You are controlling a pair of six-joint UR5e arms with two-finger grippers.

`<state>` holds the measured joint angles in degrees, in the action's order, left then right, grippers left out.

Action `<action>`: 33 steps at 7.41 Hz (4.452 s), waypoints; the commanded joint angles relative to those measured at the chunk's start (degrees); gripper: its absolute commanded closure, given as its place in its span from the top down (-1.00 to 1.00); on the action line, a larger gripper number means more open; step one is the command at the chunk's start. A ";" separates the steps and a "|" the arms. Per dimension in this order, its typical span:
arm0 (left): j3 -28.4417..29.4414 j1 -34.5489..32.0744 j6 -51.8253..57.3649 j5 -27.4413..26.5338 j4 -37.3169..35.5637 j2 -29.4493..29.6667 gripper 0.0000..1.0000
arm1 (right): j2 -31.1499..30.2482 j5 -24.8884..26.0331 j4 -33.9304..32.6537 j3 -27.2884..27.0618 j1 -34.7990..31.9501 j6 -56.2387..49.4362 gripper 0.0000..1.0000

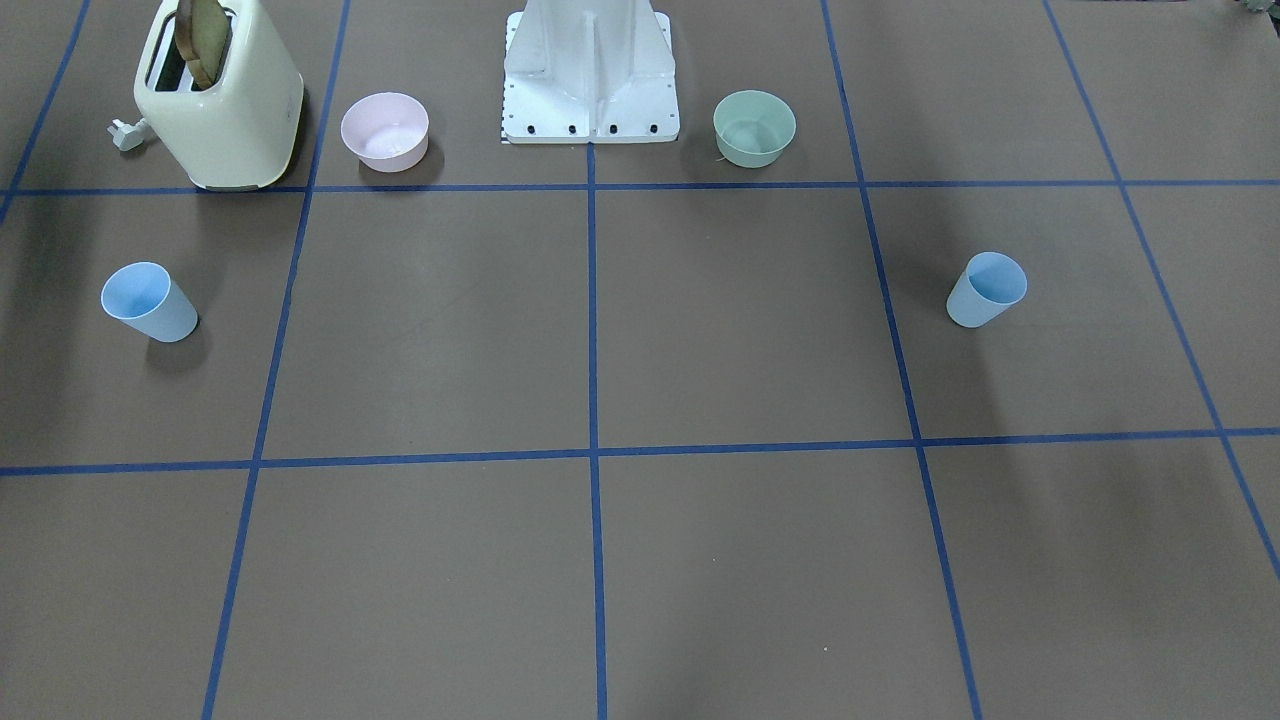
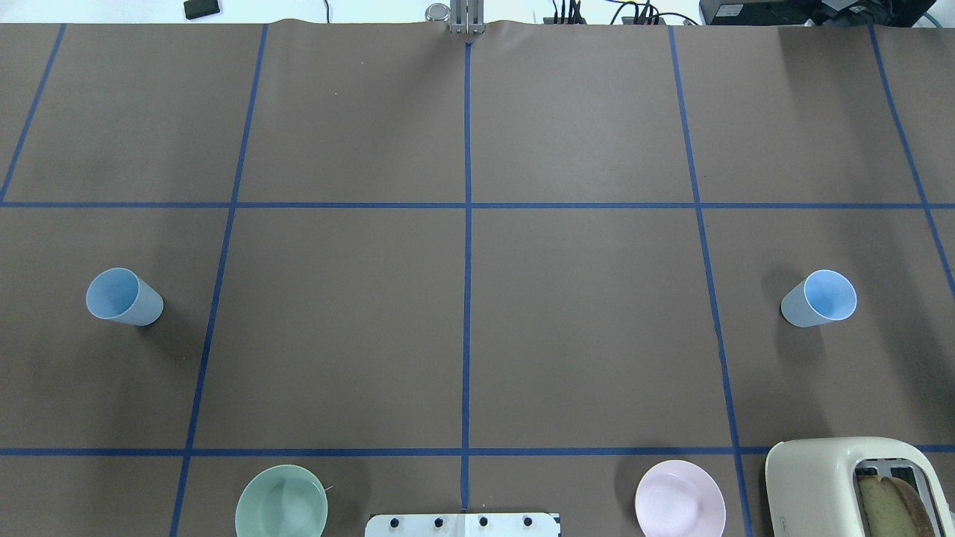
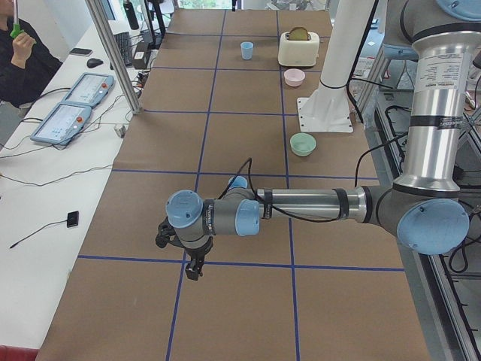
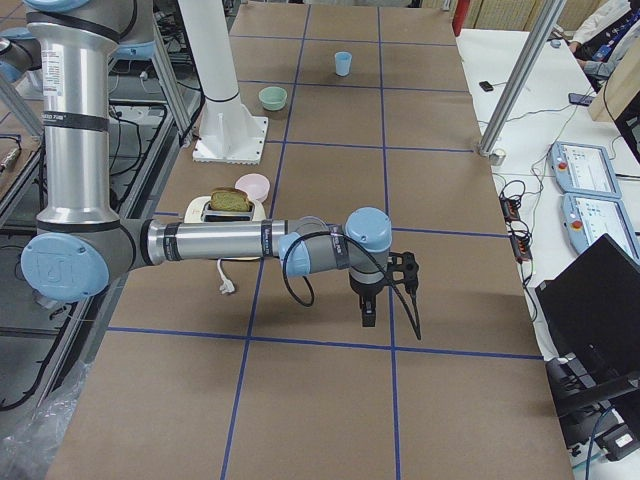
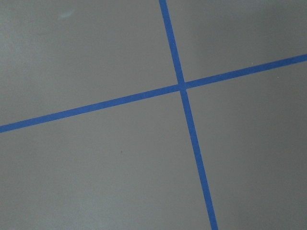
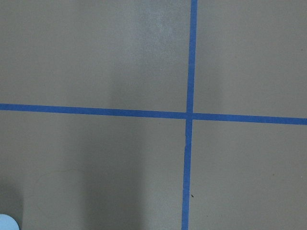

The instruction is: Stack blue cups with both arms

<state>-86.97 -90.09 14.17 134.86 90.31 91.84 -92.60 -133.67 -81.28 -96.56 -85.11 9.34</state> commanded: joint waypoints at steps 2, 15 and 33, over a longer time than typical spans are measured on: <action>-0.13 0.00 -0.02 0.05 0.04 0.00 0.99 | 1.19 -0.27 -0.02 -0.74 0.04 0.32 1.00; -10.32 22.22 -53.00 1.72 24.30 -0.61 0.99 | -0.47 -1.77 6.57 -9.26 16.38 2.61 1.00; -17.62 36.39 -63.47 -5.05 27.90 -7.12 0.48 | -4.26 9.99 15.28 -9.00 28.05 9.29 0.93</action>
<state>-104.61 -53.79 -49.28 129.85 118.20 84.73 -96.78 -125.75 -66.00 -105.83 -58.87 18.63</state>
